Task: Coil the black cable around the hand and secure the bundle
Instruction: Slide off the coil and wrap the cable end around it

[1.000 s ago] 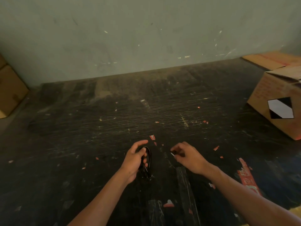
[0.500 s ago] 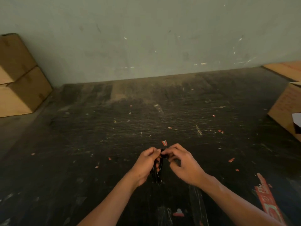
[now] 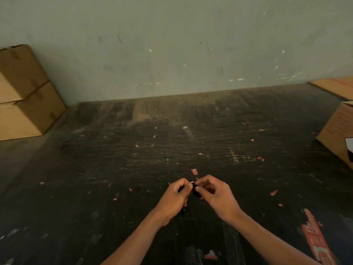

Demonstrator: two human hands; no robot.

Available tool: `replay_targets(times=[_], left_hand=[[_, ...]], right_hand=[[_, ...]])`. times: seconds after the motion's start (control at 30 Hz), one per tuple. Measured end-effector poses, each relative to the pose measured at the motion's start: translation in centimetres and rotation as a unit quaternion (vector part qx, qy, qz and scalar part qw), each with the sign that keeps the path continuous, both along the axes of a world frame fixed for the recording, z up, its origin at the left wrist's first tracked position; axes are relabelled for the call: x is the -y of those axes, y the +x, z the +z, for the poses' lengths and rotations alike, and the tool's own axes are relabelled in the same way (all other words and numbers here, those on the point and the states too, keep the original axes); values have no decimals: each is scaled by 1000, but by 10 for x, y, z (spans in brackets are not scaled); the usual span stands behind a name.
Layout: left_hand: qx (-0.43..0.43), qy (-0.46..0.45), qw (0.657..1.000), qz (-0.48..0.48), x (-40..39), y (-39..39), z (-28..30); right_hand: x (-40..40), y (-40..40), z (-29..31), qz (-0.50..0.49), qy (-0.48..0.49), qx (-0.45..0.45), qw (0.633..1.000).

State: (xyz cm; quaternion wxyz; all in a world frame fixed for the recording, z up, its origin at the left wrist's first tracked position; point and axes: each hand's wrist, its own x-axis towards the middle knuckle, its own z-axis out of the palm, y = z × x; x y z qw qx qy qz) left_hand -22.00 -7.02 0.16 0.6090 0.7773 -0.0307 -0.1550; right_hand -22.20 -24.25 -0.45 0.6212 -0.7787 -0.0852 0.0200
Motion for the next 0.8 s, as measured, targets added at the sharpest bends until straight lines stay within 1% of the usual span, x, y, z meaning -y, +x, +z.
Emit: replay_targets(times=[0.1,0.17,0.27,0.33,0.37,0.47,0.53,0.6,0.7,0.73,0.8], left_hand=[[-6,-2,1000,30,3,-3,0],[-20,-21,997,66,6,-4,0],[-51,-67,989,124,7,-4,1],[-71,-97,980,155,2,-4,2],[-72,-103,979,161,0,-4,3],[-57,-112,979,162,-6,-5,3],[-47,-131,977,163,-8,-6,4],[-36,-141,977,158,-9,-7,5],[-13,-129,979,155,-8,-8,6],[-4,-122,980,156,-7,-8,6],[17,-112,982,151,-8,-7,7]], right_hand=[[-1,0,3,4,-50,20,999],[-2,0,6,10,-82,69,994],[-6,-3,12,47,-73,148,985],[-7,-4,15,76,-69,160,982],[-8,-4,16,96,-64,143,983],[-12,-7,16,133,1,61,989],[-16,-8,16,109,39,31,993],[-19,-7,16,75,58,-10,995],[-29,-4,14,12,83,-128,988],[-31,-4,13,3,90,-177,980],[-32,-4,14,20,114,-264,958]])
